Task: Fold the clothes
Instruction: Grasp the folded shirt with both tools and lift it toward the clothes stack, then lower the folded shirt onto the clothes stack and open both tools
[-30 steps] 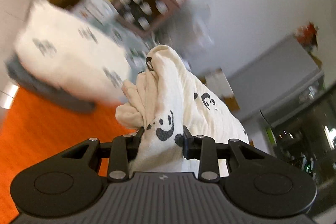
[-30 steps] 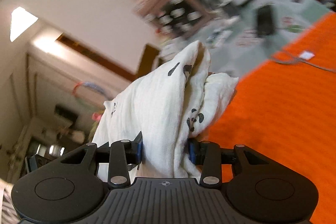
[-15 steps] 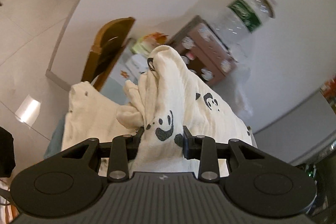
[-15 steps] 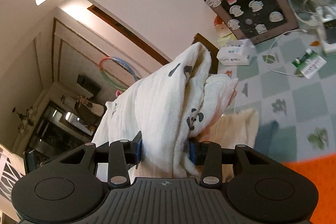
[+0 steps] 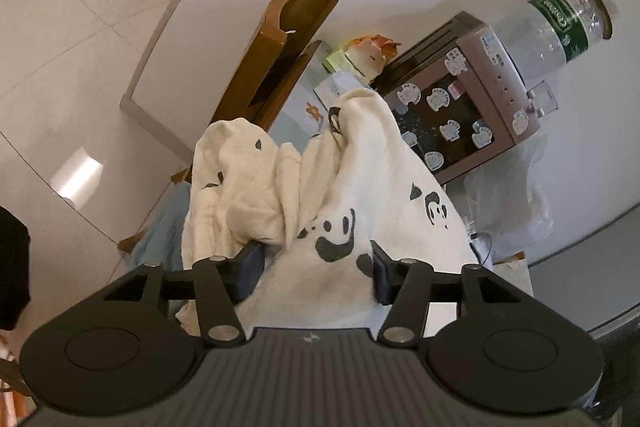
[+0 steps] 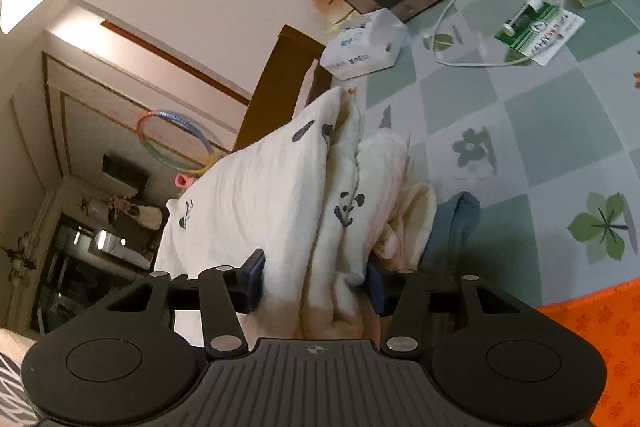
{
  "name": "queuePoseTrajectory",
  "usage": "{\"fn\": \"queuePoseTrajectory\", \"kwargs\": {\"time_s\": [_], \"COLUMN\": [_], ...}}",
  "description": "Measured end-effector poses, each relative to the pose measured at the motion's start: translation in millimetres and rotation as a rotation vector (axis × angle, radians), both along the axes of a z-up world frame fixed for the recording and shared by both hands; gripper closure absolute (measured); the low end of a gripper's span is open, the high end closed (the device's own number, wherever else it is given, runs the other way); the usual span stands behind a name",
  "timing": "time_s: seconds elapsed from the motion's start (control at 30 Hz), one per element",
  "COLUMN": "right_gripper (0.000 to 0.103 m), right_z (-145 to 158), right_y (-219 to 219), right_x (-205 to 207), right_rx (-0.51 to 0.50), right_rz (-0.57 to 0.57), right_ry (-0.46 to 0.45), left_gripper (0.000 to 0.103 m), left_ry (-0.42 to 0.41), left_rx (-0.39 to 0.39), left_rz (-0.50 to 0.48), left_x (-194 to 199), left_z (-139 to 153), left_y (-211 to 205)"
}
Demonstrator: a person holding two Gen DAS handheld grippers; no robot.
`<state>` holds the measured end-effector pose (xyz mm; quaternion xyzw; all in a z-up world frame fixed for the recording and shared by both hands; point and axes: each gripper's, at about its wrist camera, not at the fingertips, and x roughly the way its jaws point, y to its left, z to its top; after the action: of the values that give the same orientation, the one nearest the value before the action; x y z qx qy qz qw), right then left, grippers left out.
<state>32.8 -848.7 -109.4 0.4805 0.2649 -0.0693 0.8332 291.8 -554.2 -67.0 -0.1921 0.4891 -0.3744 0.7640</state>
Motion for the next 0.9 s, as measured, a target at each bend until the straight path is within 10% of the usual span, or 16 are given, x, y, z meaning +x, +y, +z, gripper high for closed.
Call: {"fn": "queuePoseTrajectory", "kwargs": {"time_s": [0.9], "right_gripper": [0.039], "right_z": [145.9], "right_y": [69.8], "right_x": [-86.9], "right_rx": [-0.321], "right_rz": [0.001], "right_ry": [0.054], "left_gripper": [0.03], "left_ry": [-0.081], "left_rx": [-0.04], "left_rz": [-0.009], "left_x": [-109.3], "left_z": [84.8], "left_y": [96.5]}}
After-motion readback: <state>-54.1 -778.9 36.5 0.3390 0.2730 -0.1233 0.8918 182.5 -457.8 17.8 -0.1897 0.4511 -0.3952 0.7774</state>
